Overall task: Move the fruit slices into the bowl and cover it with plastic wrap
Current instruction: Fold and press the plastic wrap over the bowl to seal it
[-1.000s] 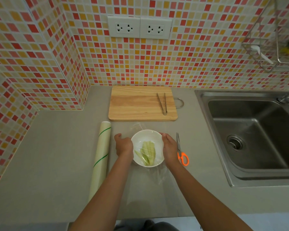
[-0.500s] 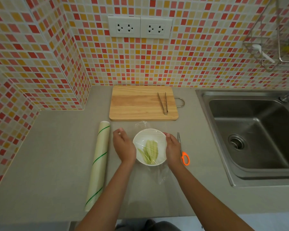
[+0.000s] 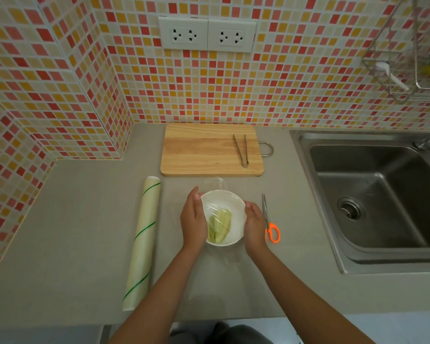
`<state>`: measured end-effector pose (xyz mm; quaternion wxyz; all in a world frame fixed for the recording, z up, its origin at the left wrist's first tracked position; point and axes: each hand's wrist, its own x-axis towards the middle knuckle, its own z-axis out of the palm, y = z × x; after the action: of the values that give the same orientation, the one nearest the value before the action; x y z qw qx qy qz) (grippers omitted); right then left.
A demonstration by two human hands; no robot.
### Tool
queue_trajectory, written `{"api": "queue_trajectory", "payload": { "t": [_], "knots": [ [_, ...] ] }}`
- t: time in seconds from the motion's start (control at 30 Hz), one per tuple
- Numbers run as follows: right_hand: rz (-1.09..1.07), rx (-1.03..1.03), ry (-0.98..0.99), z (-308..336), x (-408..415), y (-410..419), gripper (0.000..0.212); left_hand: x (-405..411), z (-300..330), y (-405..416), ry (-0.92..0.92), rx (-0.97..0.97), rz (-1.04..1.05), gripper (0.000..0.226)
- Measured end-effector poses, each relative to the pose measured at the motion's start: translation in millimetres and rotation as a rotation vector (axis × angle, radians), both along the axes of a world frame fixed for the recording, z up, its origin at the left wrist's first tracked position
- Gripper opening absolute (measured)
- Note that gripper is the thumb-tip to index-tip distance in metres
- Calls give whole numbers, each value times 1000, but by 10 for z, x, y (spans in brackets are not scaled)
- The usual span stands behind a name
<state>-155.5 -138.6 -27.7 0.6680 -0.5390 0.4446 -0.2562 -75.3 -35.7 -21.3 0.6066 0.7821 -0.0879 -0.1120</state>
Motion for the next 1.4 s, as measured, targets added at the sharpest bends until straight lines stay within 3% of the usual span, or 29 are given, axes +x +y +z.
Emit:
{"api": "queue_trajectory", "payload": {
  "t": [0.1, 0.2, 0.37, 0.43, 0.73, 0.9, 1.17, 1.23, 1.4],
  "knots": [
    [29, 10, 38, 21, -61, -64, 20, 160, -40, 66, 30, 19, -117, 39],
    [35, -156, 114, 86, -21, -189, 19, 284, -21, 120, 20, 53, -220, 42],
    [292, -245, 159, 234, 233, -326, 21, 290, 82, 133, -194, 138, -133, 51],
    [350, -272, 188, 210, 291, -321, 19, 173, 68, 113, -179, 138, -122, 55],
    [208, -221, 189, 176, 342, -333, 24, 99, -9, 81, -168, 203, -93, 45],
    [237, -244, 242, 181, 392, -411, 25, 96, -12, 71, -177, 196, -67, 45],
    [226, 83, 236, 124, 430, -438, 21, 72, -4, 36, -210, 263, -52, 46],
    [213, 105, 226, 128, 442, -449, 29, 72, -5, 29, -205, 266, -47, 46],
    [194, 134, 340, 139, 528, -475, 19, 72, -13, 32, -191, 267, -45, 47]
  ]
}}
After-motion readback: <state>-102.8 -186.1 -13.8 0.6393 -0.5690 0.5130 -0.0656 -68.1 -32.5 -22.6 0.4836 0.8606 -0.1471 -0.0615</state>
